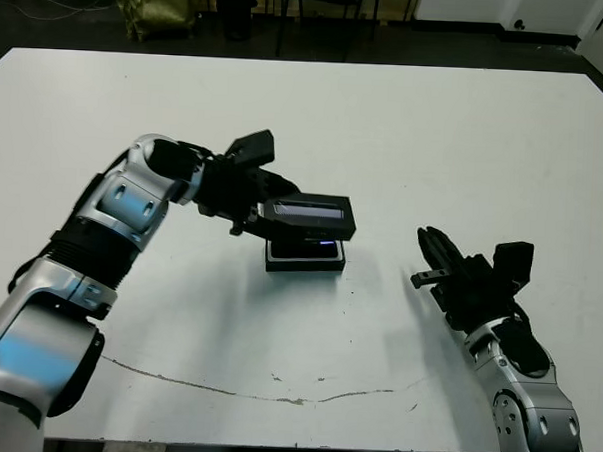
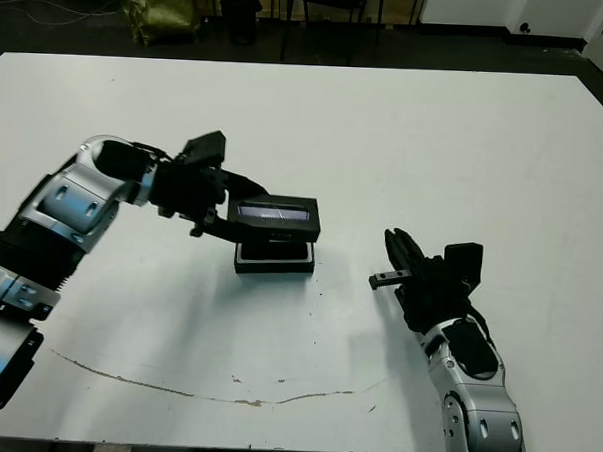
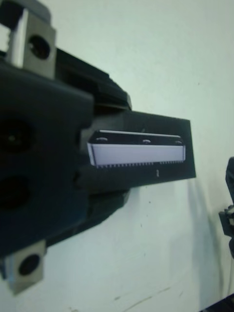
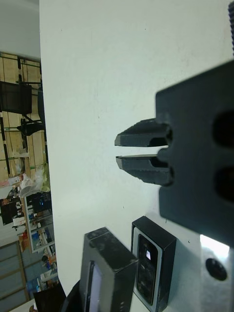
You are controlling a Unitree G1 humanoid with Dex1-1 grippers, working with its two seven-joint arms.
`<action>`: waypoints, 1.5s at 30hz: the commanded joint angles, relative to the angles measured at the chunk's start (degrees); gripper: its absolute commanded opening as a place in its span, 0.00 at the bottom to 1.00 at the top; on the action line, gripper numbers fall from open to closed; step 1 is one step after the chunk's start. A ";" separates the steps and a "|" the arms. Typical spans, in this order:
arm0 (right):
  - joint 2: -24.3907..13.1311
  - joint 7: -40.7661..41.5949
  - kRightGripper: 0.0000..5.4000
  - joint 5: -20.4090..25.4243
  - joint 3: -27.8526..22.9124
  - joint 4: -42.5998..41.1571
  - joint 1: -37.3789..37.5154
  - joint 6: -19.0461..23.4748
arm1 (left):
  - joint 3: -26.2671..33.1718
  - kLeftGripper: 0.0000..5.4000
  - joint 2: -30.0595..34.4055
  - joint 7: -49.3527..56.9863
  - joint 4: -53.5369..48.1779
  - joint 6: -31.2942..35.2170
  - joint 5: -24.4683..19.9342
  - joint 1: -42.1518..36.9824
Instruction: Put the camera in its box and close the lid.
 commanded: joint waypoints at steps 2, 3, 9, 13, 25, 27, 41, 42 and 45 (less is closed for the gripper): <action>-0.21 -0.41 0.00 -0.16 -0.22 -0.16 0.08 1.22 | -0.84 0.50 -0.45 -0.55 1.97 -0.58 1.39 1.38; -0.17 -0.30 0.00 -0.07 -0.21 -0.02 0.11 1.05 | -0.91 0.50 -0.55 -0.49 2.12 -0.58 1.57 1.48; -0.39 0.03 0.00 -0.97 0.14 0.84 0.04 -0.20 | -0.77 0.50 -1.47 -1.11 3.78 -0.88 1.81 1.67; -0.10 0.09 0.00 -0.75 0.12 0.67 0.12 0.15 | -1.54 0.50 -1.08 -0.37 3.06 -0.93 3.81 1.52; -0.19 0.18 0.00 -1.43 0.53 1.05 0.42 -0.62 | -0.90 0.50 -1.44 -1.05 3.64 -0.56 4.42 1.15; -0.03 0.13 0.00 -1.17 0.49 1.05 0.42 -0.42 | -0.94 0.50 -1.44 -0.85 3.68 -0.94 4.59 1.22; 0.25 -0.18 0.00 -1.22 0.60 0.59 0.84 -0.02 | -1.12 0.50 -2.31 -1.13 5.93 -1.73 5.21 0.90; 0.25 -0.21 0.00 -1.23 0.59 0.55 0.86 0.03 | -1.13 0.50 -2.45 -1.16 6.10 -1.51 5.22 0.86; 0.38 0.12 0.00 -0.86 0.42 0.85 0.82 -0.31 | -1.49 0.50 -2.69 -0.89 5.97 -1.01 5.74 0.85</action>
